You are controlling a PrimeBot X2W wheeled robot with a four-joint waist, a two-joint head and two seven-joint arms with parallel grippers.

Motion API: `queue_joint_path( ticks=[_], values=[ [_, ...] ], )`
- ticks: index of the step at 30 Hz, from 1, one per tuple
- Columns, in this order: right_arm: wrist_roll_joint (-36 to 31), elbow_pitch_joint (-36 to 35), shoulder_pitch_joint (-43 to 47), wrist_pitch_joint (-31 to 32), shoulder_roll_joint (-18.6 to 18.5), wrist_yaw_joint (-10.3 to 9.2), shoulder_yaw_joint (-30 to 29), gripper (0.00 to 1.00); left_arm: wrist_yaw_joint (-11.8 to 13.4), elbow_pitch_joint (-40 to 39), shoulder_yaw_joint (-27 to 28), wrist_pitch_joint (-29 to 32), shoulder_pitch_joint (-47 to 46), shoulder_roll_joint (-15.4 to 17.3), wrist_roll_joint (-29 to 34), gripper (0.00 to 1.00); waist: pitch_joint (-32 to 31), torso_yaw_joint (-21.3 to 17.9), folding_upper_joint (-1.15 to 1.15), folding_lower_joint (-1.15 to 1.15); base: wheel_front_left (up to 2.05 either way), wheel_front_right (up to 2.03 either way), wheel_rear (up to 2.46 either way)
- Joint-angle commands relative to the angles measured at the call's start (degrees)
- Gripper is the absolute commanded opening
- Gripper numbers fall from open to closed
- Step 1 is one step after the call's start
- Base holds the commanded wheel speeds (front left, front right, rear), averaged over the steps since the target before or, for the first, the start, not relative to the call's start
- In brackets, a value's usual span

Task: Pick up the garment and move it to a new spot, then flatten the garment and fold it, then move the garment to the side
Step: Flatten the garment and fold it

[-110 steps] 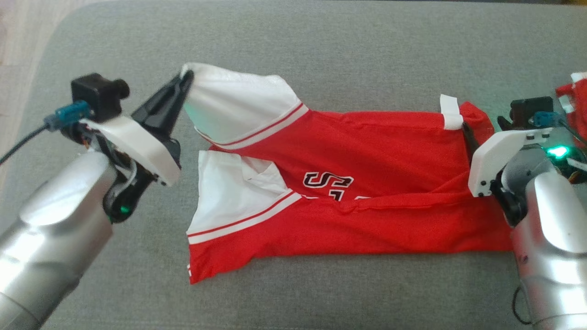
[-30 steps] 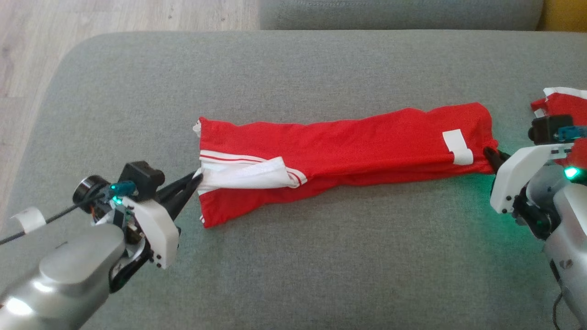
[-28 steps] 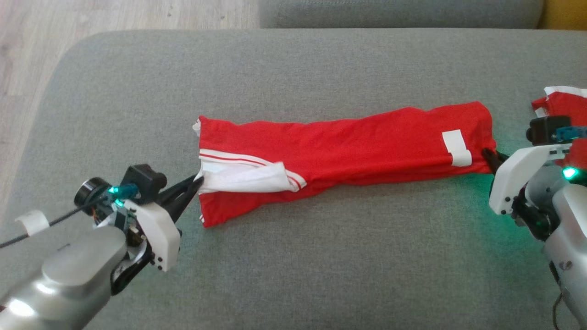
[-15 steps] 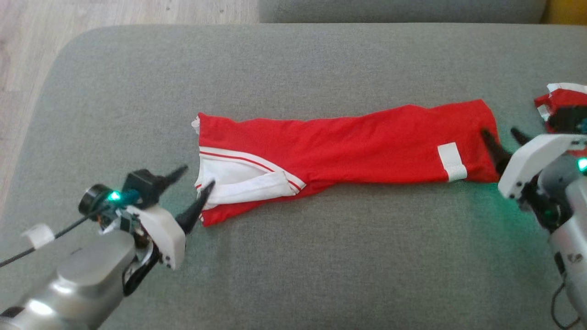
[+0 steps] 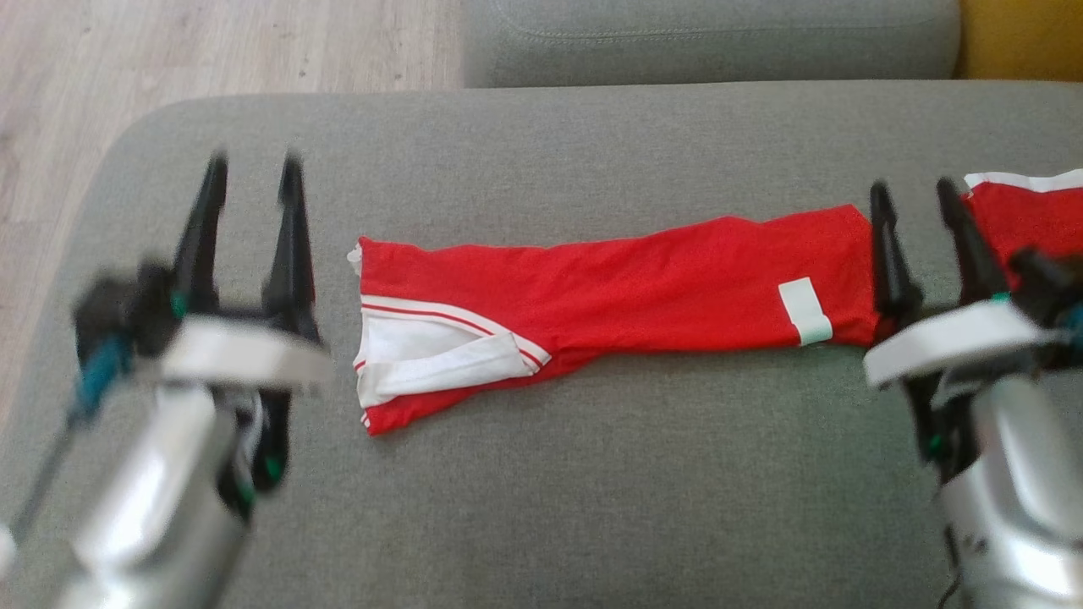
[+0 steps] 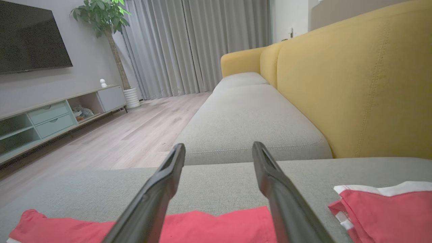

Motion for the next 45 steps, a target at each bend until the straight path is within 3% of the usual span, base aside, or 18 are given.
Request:
queue_joint_path(
  ticks=[1,8,16,23,28,36,37,38,45],
  values=[
    [-1.35,-2.47,0.15,-1.39,1.04,-0.05,0.24,1.00,0.38,-2.40,4.41,-0.27,1.15,0.48,1.55,1.00,-0.25,-0.10,0.00,0.00,0.00,0.00,0.00],
    [-7.72,-6.79,7.94,-4.68,7.10,-0.05,-3.92,1.00,0.42,-8.75,16.00,-0.27,16.11,-8.03,14.86,1.00,-1.04,-0.20,0.00,0.00,0.00,0.00,0.00],
    [-10.20,-7.16,11.31,-5.05,8.45,-0.05,-4.75,1.00,-4.77,-9.84,23.26,-0.28,24.20,-15.92,24.34,1.00,0.60,0.06,0.00,0.00,0.00,0.00,0.00],
    [-12.95,1.48,4.70,-0.40,8.52,-0.05,-12.30,1.00,-10.24,-6.70,24.78,-0.28,20.27,-18.85,29.96,1.00,5.70,2.05,0.00,0.00,0.00,0.00,0.00],
    [-15.32,10.90,-1.73,1.12,8.52,-0.05,-19.41,1.00,-12.02,-5.21,25.24,-0.28,17.88,-20.10,31.47,1.00,9.05,3.69,0.00,0.00,0.00,0.00,0.00],
    [-18.72,21.08,-6.60,0.80,8.53,-0.05,-23.24,1.00,-12.90,-4.27,26.08,-0.28,16.22,-20.57,32.31,1.00,10.92,5.01,0.00,0.00,0.00,0.00,0.00],
    [-18.32,23.75,-7.66,0.22,8.53,-0.05,-22.76,0.59,-13.08,-4.11,26.28,-0.28,15.87,-20.62,32.47,1.00,11.00,5.18,0.00,0.00,0.00,0.00,0.00],
    [-17.60,24.74,-8.19,-0.57,8.53,-0.05,-22.33,0.00,-13.12,-4.17,26.57,-0.28,15.69,-20.65,32.16,1.00,10.97,5.21,0.00,0.00,0.00,0.00,0.00],
    [-20.30,26.58,-8.45,-3.81,8.52,-0.05,-24.85,0.00,-13.22,-4.20,27.76,-0.28,16.01,-20.72,30.76,1.00,8.80,3.60,0.00,0.00,0.00,0.00,0.00]
  ],
)
